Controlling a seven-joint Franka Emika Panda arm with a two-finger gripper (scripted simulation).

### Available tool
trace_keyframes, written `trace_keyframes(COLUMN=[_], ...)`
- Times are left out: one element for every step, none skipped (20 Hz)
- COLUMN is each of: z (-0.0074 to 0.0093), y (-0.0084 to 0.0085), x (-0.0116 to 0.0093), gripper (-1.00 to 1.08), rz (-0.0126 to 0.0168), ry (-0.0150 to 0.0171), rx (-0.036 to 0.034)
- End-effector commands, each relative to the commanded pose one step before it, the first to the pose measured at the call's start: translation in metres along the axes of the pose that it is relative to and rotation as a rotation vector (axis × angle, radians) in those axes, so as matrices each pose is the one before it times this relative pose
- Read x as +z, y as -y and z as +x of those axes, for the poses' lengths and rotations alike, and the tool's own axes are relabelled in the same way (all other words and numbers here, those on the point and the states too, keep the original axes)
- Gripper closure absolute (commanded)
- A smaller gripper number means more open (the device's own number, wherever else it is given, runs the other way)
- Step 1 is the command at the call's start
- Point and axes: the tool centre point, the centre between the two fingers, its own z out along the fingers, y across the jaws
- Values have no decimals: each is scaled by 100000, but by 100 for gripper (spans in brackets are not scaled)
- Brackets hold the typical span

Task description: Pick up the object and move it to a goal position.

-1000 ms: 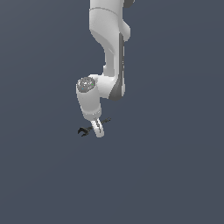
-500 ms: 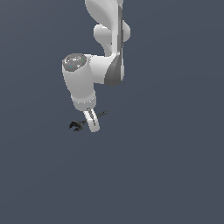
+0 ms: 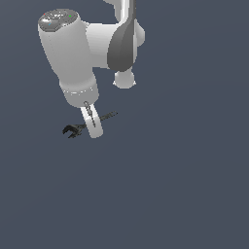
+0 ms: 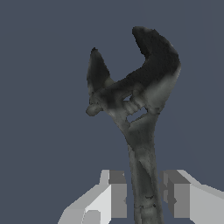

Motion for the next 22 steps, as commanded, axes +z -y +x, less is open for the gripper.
trace_keyframes(z=[508,188,181,193,162,181,158,170,141,160,133,151,146,121,137,119,123,113,88,95,87,80], y=[455,198,192,173,187,164,172,155,169,147,161,140,137,150,130,137,118,109,115,95,88,81], x=[-2462,-905,-867,-832,-798,-768,-738,-711,-684,-659,-634,-611,-588,-565,-545,-519,-480,-438,-397,-362,-328,-298], gripper=[108,108,108,108,108,108,108,108,108,108,108,108,108,108,108,108,108,108,108,108,108,108], rz=[-66,11,11,0,18,0,13,0,19,0,19,0,0,20,0,15,0,0,24,0,0,0], ry=[17,15,16,0,25,0,19,0,27,0,28,0,0,30,0,23,0,0,35,0,0,0], rx=[-42,-45,-45,0,-62,0,-43,0,-61,0,-60,0,0,-59,0,-40,0,0,-55,0,0,0])
